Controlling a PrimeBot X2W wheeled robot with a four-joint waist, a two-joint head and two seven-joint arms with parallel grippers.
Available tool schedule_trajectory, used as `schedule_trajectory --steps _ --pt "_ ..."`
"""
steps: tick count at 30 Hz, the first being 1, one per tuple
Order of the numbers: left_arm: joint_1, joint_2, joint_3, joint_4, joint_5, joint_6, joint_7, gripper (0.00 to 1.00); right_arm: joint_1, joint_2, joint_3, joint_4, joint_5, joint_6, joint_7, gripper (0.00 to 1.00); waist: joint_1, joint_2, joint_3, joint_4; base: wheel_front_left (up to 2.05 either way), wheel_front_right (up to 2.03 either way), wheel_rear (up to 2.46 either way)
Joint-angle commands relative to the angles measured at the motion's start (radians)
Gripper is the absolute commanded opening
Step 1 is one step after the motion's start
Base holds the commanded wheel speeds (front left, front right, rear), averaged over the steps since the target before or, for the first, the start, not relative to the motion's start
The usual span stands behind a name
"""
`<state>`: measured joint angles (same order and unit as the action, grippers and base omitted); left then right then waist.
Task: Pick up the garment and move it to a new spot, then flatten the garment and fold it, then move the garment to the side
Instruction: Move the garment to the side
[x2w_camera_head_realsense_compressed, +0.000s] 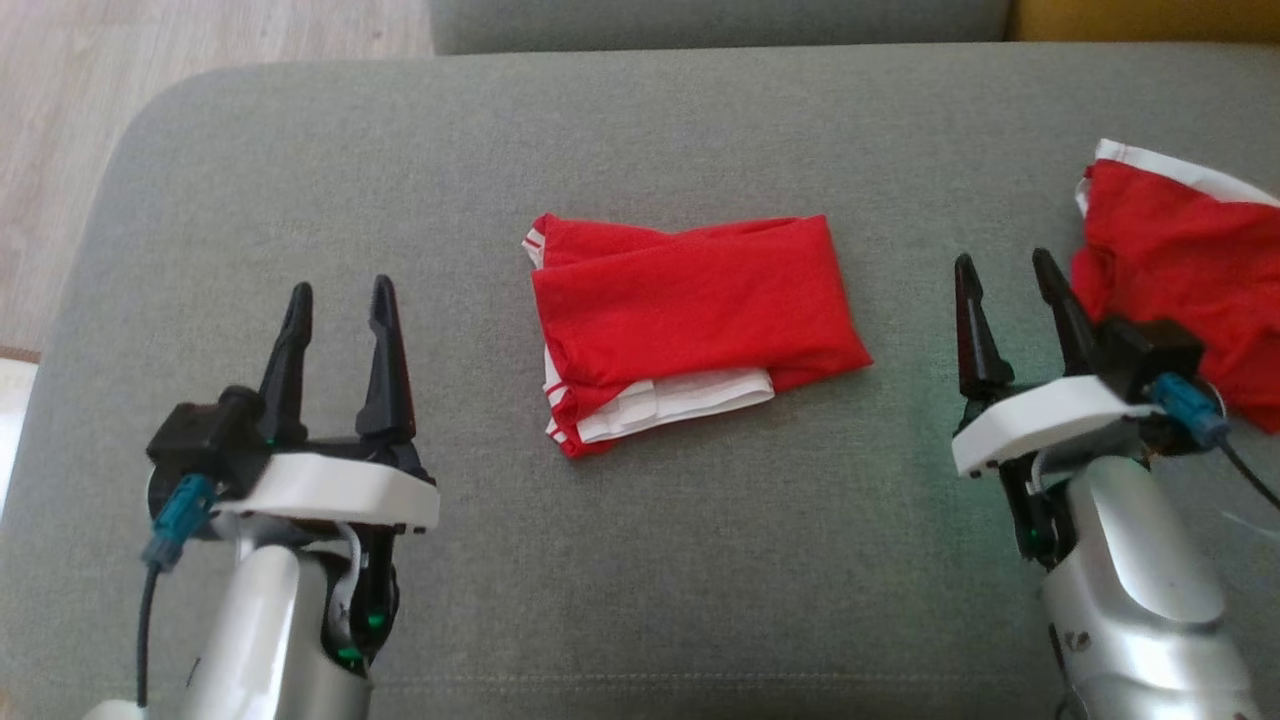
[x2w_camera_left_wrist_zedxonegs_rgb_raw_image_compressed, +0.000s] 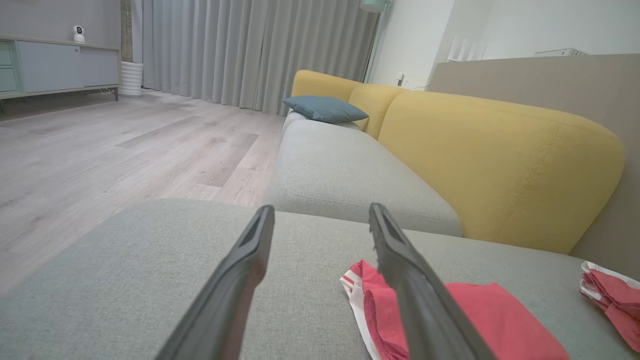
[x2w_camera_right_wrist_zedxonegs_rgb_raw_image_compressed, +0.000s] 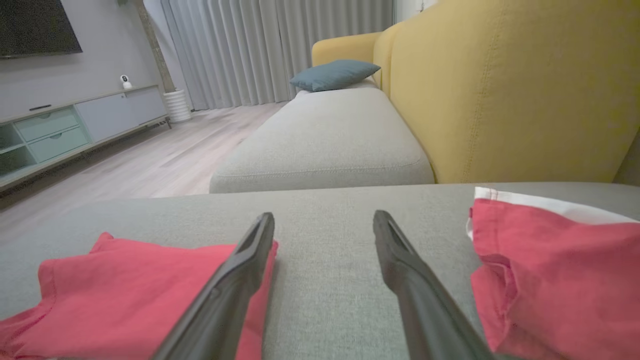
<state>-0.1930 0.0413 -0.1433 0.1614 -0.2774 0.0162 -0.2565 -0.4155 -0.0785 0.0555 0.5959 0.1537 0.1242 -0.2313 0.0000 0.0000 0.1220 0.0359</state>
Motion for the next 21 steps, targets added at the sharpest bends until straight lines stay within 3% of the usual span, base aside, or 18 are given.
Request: schedule_trajectory --steps 1,6,10,14,21 --pt "-0.044 0.009 0.026 -0.038 -0.007 -0.005 -0.005 1.00 -0.015 0.014 0.017 -0.046 -0.011 0.007 0.010 1.00 0.0000 0.0000 0.011 0.009 0.00 0.00 0.00" --pt "-0.060 0.009 0.005 -0.030 -0.008 -0.013 -0.005 1.00 -0.014 0.026 0.020 -0.077 0.008 0.007 0.093 1.00 0.0000 0.0000 0.051 0.039 0.00 0.00 0.00" --pt "-0.077 0.009 -0.011 -0.023 -0.013 -0.018 -0.005 1.00 -0.034 0.028 0.044 -0.058 0.088 0.007 0.154 1.00 0.0000 0.0000 0.088 0.074 0.00 0.00 0.00" --pt "-0.094 0.009 -0.025 -0.018 -0.018 -0.019 -0.005 1.00 -0.072 0.028 0.065 0.008 0.169 0.007 0.187 1.00 0.0000 0.0000 0.118 0.107 0.00 0.00 0.00" --pt "-0.113 0.009 -0.040 -0.016 -0.028 -0.015 -0.005 1.00 -0.145 0.028 0.073 0.139 0.179 0.007 0.191 1.00 0.0000 0.0000 0.148 0.149 0.00 0.00 0.00"
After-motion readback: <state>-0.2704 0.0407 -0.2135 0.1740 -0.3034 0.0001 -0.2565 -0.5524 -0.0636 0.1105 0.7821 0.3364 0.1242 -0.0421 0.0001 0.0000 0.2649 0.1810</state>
